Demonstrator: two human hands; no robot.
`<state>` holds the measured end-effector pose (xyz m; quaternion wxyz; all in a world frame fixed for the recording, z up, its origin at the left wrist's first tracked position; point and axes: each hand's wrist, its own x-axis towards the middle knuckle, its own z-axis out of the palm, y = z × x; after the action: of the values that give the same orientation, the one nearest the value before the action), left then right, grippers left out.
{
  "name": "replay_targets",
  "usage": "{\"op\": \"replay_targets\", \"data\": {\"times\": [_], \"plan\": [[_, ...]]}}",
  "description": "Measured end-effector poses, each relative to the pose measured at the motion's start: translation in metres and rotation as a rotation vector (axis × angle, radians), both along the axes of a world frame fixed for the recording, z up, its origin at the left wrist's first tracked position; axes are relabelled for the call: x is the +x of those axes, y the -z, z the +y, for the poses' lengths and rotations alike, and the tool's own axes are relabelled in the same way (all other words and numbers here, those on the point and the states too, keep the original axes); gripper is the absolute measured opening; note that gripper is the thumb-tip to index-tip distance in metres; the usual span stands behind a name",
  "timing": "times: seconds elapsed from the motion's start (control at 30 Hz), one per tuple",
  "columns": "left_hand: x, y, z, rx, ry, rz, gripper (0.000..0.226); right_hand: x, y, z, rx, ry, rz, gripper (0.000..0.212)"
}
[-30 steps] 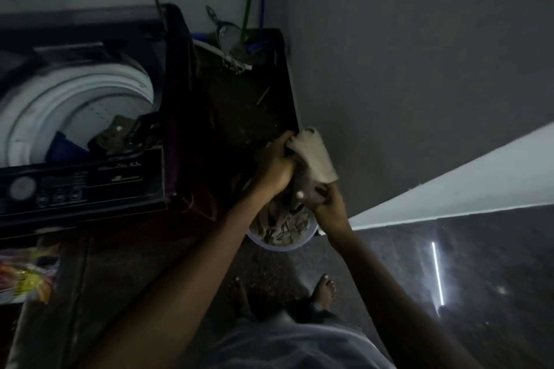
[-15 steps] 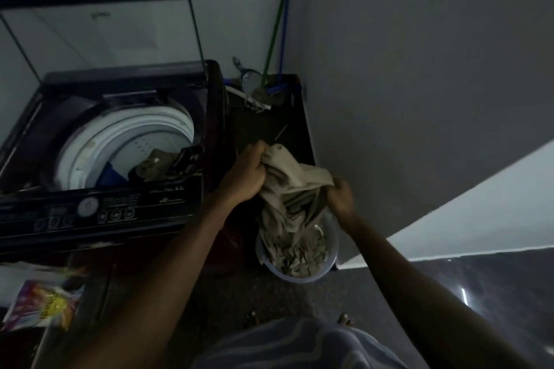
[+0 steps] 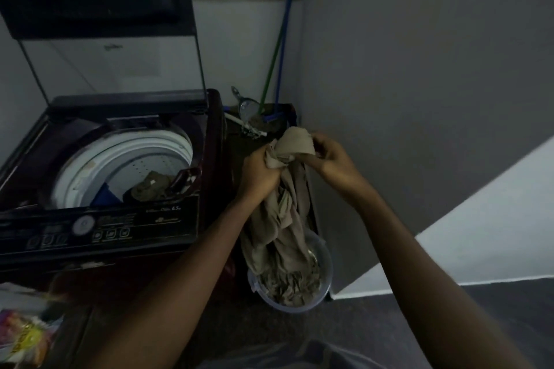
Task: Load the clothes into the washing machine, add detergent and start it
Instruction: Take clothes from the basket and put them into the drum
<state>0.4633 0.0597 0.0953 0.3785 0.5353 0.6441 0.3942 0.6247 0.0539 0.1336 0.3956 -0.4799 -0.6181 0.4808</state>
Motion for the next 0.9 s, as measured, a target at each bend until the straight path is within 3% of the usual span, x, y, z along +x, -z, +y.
{"op": "replay_targets", "data": {"times": [0.1, 0.17, 0.3, 0.37, 0.43, 0.57, 0.67, 0.77, 0.83, 0.9], "plan": [[-0.003, -0.009, 0.006, 0.008, -0.161, -0.167, 0.041, 0.027, 0.032, -0.014, -0.049, 0.145, -0.052, 0.052], [-0.001, -0.018, 0.01, 0.028, -0.194, -0.322, 0.038, 0.031, 0.053, -0.025, -0.141, 0.113, -0.094, 0.073], [0.007, -0.047, 0.011, 0.037, -0.099, -0.594, 0.039, 0.009, 0.084, -0.035, -0.25, -0.022, -0.025, 0.081], [0.005, -0.061, 0.009, 0.01, 0.003, -0.626, 0.038, 0.001, 0.101, -0.028, -0.246, 0.002, -0.016, 0.098], [-0.003, -0.067, 0.009, 0.033, 0.085, -0.473, 0.036, 0.001, 0.106, -0.016, -0.243, -0.005, -0.053, 0.096], [-0.032, -0.058, 0.015, 0.129, 0.089, 0.08, 0.035, 0.015, 0.112, -0.003, -0.17, 0.1, -0.129, 0.044], [-0.042, -0.042, 0.015, 0.127, 0.004, 0.111, 0.047, 0.024, 0.103, -0.009, -0.089, 0.162, -0.067, 0.029], [-0.025, -0.041, 0.008, 0.124, 0.099, 0.132, 0.041, 0.019, 0.089, -0.018, -0.17, 0.072, 0.101, 0.034], [-0.009, -0.043, 0.004, 0.146, 0.253, 0.297, 0.038, 0.011, 0.086, -0.02, -0.172, 0.045, 0.056, 0.025], [0.004, -0.041, 0.003, 0.194, 0.211, 0.316, 0.028, 0.003, 0.085, -0.018, -0.118, 0.099, 0.031, 0.015]]}}
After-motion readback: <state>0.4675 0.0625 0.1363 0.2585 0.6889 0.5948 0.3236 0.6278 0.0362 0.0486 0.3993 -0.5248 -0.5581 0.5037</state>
